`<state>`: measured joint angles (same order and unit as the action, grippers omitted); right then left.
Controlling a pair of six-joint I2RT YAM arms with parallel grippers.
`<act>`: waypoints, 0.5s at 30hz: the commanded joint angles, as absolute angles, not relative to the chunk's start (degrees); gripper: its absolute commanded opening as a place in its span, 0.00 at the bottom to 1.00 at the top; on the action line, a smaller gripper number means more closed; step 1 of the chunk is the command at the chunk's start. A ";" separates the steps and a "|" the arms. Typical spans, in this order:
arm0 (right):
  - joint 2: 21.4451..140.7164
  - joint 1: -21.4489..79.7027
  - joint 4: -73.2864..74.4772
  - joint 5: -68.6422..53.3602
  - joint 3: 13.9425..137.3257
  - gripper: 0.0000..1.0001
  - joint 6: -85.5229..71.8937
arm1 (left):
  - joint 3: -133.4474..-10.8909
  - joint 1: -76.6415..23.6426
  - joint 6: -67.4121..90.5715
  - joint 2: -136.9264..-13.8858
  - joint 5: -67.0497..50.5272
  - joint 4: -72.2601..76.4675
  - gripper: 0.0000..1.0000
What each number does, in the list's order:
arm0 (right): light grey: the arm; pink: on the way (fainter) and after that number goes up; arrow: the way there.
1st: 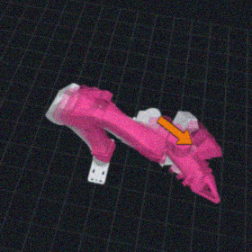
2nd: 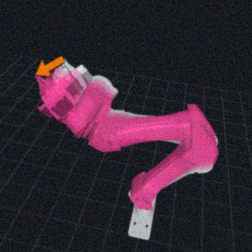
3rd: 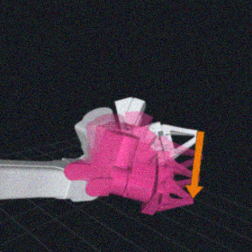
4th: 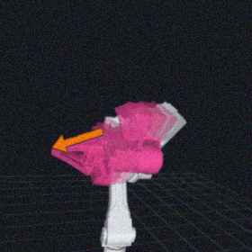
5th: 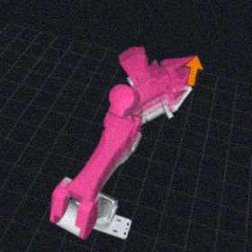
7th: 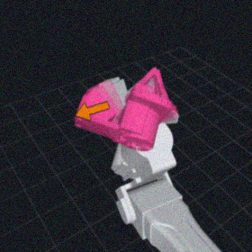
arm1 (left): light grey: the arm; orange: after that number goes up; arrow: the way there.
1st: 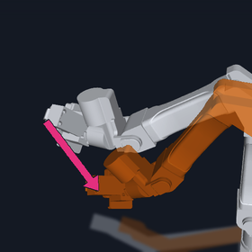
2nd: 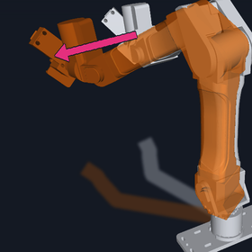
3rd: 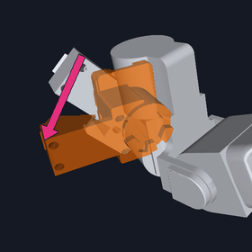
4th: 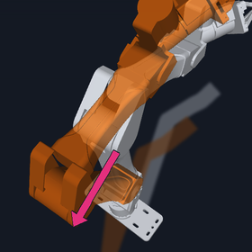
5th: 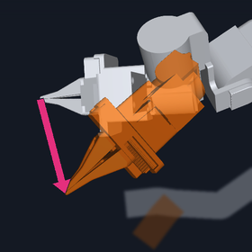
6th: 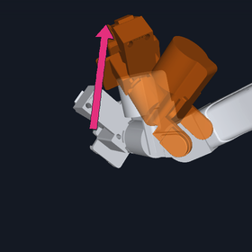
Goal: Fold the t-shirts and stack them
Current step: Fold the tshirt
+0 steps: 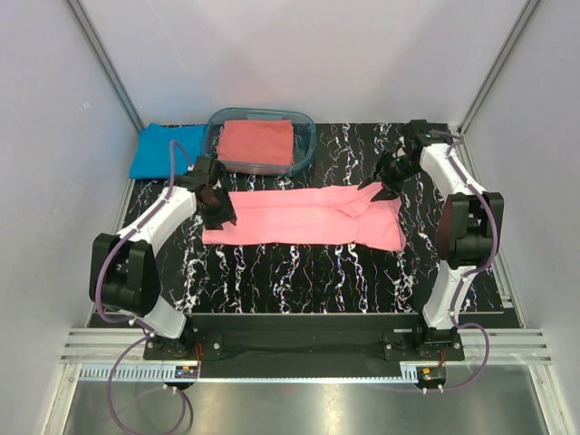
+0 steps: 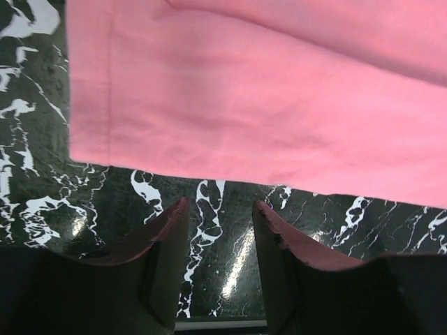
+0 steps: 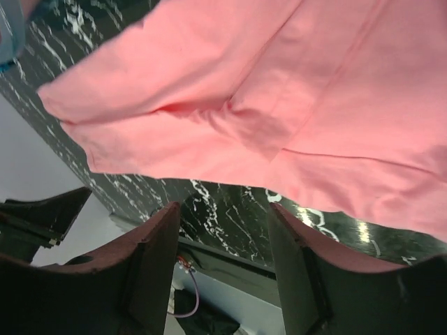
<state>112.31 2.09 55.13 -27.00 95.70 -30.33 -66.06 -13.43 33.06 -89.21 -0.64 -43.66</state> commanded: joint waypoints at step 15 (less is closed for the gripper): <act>114.08 6.68 44.12 -28.83 86.22 0.59 -34.28 | -65.39 -14.15 31.99 -86.22 -4.48 -41.92 0.45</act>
<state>112.42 6.74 45.98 -29.45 84.66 -34.20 -65.45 -13.93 32.80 -88.12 -3.73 -42.76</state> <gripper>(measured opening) 0.597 0.452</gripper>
